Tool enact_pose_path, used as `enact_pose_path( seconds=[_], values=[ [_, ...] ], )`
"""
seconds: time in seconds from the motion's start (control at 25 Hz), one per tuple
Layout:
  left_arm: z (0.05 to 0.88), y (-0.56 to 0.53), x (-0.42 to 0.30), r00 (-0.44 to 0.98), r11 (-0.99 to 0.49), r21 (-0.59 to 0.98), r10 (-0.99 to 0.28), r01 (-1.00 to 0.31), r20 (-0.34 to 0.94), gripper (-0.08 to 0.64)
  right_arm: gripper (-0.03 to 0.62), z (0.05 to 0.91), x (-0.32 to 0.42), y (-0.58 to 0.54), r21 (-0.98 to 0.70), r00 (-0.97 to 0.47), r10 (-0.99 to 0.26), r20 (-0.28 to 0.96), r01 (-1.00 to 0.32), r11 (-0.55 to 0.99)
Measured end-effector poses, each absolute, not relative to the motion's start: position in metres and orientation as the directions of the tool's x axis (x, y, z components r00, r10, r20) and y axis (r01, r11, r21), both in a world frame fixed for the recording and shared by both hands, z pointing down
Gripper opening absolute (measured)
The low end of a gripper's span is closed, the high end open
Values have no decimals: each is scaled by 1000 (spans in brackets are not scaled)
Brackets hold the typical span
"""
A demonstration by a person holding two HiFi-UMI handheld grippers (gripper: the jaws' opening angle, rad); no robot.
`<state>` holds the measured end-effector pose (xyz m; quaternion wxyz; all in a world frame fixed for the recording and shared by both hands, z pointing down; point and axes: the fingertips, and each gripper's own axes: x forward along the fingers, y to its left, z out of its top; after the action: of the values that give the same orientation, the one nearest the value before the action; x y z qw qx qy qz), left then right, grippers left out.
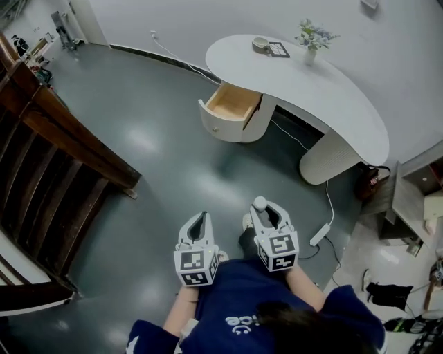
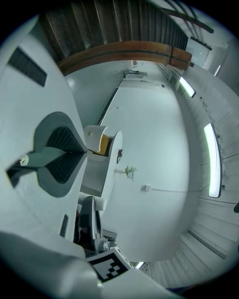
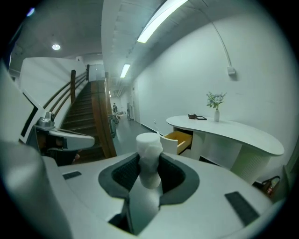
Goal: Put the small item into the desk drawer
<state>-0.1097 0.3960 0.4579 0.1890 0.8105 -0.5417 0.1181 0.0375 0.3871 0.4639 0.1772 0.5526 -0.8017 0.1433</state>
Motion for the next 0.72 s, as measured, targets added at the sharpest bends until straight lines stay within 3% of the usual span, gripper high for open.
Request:
enact_pose_path(
  seconds=[0.72],
  values=[
    [444,289,-37,267,-241,116,-873,-964,409,3,124,460,94,254,-56,-469,-777,420,-868,493]
  ],
)
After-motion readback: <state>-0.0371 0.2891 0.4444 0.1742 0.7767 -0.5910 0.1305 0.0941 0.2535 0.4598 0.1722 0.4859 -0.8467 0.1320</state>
